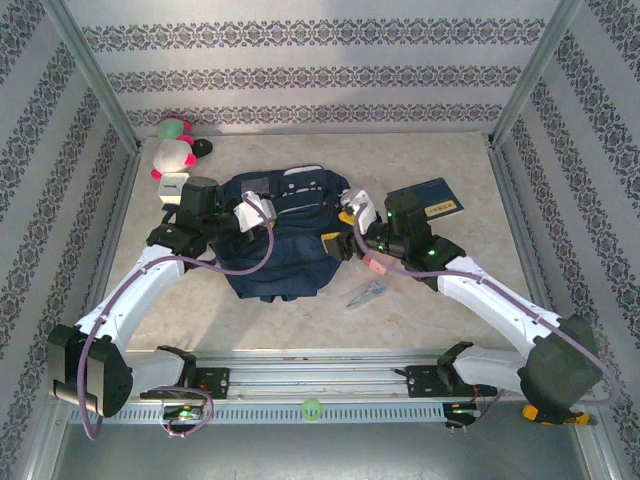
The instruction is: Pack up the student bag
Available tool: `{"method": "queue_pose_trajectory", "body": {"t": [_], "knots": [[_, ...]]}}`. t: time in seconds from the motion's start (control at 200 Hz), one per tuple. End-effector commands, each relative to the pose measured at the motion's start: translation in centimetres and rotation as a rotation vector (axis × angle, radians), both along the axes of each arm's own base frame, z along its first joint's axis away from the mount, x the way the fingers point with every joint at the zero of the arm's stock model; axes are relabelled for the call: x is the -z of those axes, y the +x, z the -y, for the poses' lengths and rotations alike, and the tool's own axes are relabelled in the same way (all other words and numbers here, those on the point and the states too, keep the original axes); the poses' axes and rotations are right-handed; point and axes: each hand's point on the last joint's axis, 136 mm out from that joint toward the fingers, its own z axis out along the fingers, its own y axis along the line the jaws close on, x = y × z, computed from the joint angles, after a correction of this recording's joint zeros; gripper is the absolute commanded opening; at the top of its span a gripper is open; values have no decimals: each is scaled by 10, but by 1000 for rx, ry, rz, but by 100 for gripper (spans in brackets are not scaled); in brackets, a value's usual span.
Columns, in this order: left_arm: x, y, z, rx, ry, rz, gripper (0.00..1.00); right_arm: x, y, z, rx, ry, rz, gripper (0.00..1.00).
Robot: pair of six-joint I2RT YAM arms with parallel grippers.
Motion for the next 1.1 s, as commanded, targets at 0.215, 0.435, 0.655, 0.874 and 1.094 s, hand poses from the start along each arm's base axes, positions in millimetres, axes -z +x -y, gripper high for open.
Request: {"method": "queue_pose_trajectory", "body": {"t": [0.215, 0.435, 0.655, 0.874, 1.094], "knots": [[-41, -17, 14, 156, -76, 158, 0, 20, 23, -41, -249, -194, 344, 57], [-49, -10, 6, 55, -78, 118, 52, 2, 22, -48, -277, -142, 383, 0], [-76, -19, 19, 7, -213, -6, 88, -10, 19, -58, -302, -81, 353, 0], [-19, -17, 35, -20, 4, -101, 90, -17, 18, -64, -304, -62, 349, 0], [3, 16, 38, -87, 58, -64, 62, -23, 12, -67, -316, -30, 344, 0]]}}
